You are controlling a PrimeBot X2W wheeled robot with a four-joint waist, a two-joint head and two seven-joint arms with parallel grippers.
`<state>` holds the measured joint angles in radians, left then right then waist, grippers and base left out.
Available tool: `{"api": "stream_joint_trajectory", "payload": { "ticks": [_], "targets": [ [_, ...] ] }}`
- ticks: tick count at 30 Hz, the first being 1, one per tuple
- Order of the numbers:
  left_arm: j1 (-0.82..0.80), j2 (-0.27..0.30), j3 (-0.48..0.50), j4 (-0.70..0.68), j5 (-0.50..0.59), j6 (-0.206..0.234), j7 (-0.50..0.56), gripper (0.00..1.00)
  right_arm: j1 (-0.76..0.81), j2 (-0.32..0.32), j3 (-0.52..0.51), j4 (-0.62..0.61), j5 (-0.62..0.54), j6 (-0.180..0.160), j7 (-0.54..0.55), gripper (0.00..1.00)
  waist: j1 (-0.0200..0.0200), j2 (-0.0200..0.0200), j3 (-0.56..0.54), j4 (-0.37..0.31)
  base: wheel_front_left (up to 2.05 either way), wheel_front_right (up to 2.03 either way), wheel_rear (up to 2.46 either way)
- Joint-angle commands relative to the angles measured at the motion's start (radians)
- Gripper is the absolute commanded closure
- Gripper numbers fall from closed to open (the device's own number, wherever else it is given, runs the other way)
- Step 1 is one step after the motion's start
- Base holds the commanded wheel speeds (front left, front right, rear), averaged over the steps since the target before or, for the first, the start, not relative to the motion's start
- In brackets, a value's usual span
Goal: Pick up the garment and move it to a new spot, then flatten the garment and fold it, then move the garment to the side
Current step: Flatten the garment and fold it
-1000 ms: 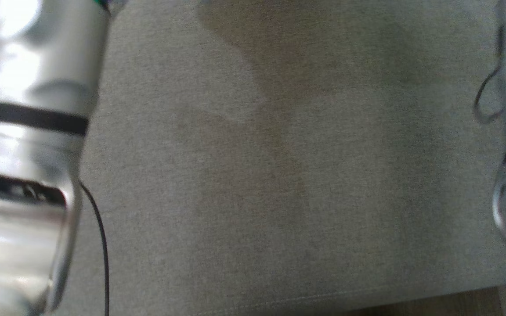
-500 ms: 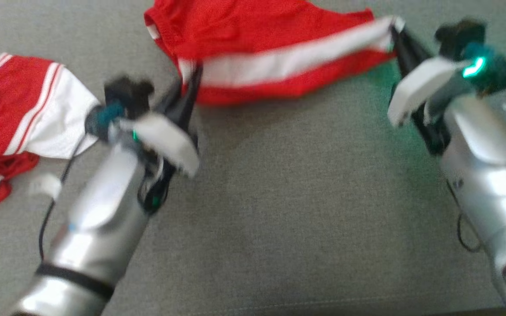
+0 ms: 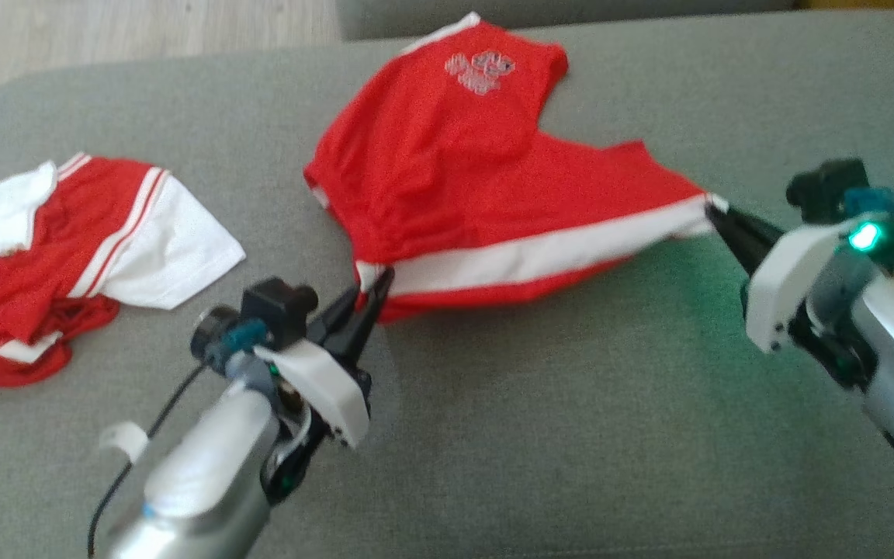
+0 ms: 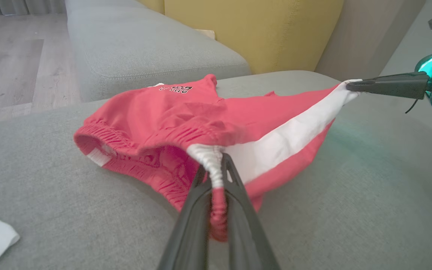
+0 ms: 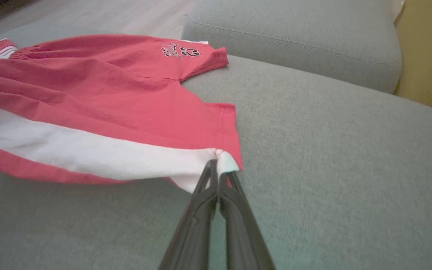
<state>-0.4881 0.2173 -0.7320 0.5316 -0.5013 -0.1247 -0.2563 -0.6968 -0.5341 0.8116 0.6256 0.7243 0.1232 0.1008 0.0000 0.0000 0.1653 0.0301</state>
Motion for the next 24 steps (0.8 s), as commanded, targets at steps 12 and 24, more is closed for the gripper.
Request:
{"api": "stream_joint_trajectory", "payload": {
  "ticks": [12, 24],
  "targets": [
    [0.175, 0.049, -0.040, -0.159, -0.029, -0.001, 0.039, 1.00, 0.241, -0.235, 0.033, -0.272, 0.184, 0.008, 0.211, 1.00, 0.0000, 0.0000, -0.167, 0.001, 0.00, 0.00, 0.00],
    [0.252, 0.091, -0.028, -0.376, -0.062, 0.073, 0.119, 1.00, 0.348, -0.321, -0.192, -0.471, 0.178, 0.008, 0.353, 1.00, 0.0000, 0.0000, -0.136, 0.012, 0.00, 0.00, 0.00]
  ]
}}
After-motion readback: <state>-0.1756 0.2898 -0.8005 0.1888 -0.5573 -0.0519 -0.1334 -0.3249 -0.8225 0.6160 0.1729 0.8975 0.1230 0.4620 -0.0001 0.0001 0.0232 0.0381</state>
